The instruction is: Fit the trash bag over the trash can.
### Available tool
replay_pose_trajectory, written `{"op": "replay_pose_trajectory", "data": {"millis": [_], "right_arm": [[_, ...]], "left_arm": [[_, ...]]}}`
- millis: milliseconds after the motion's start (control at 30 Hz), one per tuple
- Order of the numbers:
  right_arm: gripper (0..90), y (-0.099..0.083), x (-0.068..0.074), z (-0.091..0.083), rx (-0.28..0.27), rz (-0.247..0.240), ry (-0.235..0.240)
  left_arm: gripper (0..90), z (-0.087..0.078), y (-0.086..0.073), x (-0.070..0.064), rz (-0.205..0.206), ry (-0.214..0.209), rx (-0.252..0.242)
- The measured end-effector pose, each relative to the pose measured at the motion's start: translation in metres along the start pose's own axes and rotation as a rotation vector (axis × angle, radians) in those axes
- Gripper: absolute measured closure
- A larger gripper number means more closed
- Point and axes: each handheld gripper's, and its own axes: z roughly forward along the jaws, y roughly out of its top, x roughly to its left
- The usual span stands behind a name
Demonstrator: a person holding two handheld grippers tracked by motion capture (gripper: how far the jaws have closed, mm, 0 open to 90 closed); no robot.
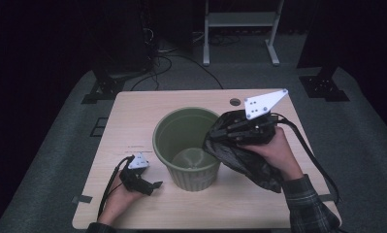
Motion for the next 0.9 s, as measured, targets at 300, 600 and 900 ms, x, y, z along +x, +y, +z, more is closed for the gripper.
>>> {"op": "replay_pose_trajectory", "data": {"millis": [300,600,900], "right_arm": [[89.6,0.029,-0.003,0.043,0.022,-0.021,0.057],[89.5,0.049,-0.004,0.079,0.031,-0.025,0.096],[89.4,0.067,0.005,0.11,0.013,-0.05,0.148]], "left_arm": [[0.0,0.0,0.0,0.0,0.0,0.0,0.0],[0.0,0.0,0.0,0.0,-0.001,0.0,-0.002],[0.0,0.0,0.0,0.0,-0.001,0.001,-0.002]]}}
